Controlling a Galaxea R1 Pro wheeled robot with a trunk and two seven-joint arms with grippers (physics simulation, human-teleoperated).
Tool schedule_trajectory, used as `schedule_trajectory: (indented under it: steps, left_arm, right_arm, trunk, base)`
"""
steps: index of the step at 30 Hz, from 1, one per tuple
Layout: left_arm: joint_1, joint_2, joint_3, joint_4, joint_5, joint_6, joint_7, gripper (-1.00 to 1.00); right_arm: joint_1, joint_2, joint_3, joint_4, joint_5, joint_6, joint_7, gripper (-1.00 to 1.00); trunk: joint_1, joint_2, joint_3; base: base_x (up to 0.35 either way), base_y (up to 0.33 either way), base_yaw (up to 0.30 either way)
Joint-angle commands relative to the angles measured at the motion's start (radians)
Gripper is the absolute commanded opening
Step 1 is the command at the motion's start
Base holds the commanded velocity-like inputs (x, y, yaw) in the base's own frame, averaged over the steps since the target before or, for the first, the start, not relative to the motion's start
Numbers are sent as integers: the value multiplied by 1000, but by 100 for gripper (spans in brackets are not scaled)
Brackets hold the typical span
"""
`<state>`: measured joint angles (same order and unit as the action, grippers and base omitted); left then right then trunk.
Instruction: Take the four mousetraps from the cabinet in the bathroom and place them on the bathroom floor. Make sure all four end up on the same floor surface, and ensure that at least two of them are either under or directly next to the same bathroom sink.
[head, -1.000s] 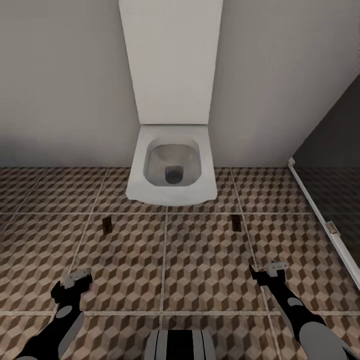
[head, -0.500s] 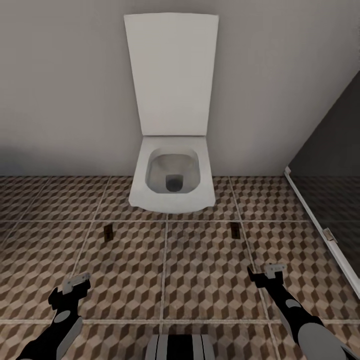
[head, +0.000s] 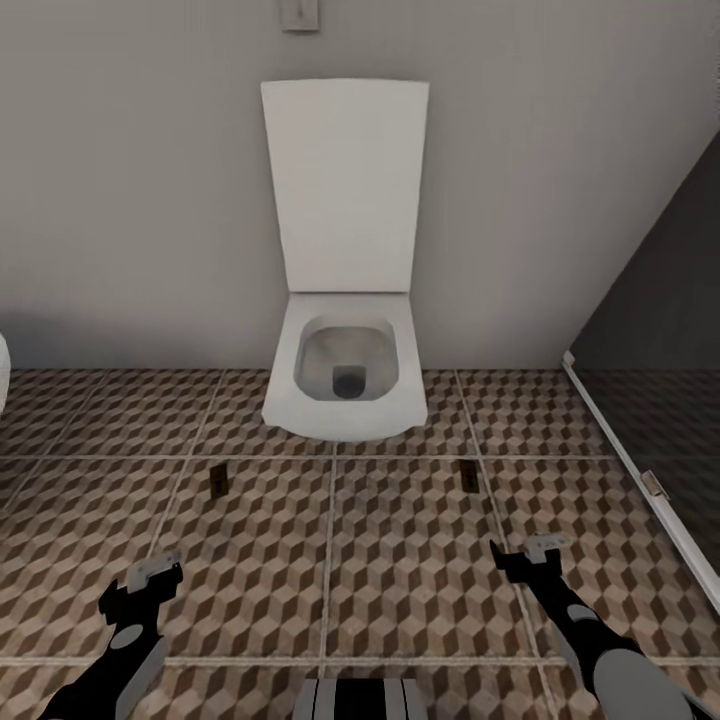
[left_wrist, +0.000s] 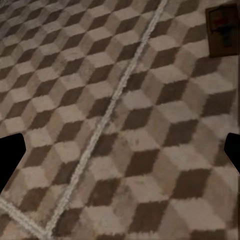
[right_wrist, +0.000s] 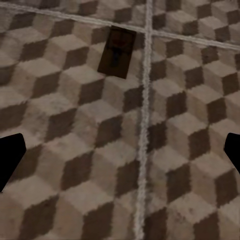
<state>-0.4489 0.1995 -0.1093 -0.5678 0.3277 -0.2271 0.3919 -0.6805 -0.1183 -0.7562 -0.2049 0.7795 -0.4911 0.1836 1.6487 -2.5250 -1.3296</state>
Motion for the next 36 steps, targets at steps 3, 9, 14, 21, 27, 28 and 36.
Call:
schedule_trajectory:
  steps: [3,9,14,21,27,28,36]
  left_arm:
    - [-1,1,-9,7,10,-5,7,100]
    - [-1,0,-7,67,11,-6,-11,100]
    - [-1,1,-6,132,11,-6,-47,100]
    - [-1,0,-4,237,12,-7,-82,100]
    - [-1,-2,-4,328,15,-9,-89,100]
    - [-1,-2,-4,342,15,-10,-89,100]
    - [0,-3,-4,454,17,-17,-94,100]
  right_arm:
    - [-1,0,-9,23,2,-3,7,100]
    - [-1,-1,-9,59,2,-2,5,100]
    - [-1,-3,-9,93,2,-1,2,100]
    - [-1,-7,-8,161,3,1,-29,100]
    - [3,-10,-7,230,3,3,-80,100]
    - [4,-10,-7,238,3,3,-88,100]
    - [61,-10,-5,270,4,2,-143,100]
  trunk:
    - [-1,0,11]
    - [-4,2,34]
    - [-6,3,54]
    - [-10,5,81]
    - [-12,6,104]
    - [-13,6,108]
    - [-16,8,139]
  base:
    - [0,0,0]
    - [0,0,0]
    - [0,0,0]
    - [0,0,0]
    - [0,0,0]
    - [0,0,0]
    - [0,0,0]
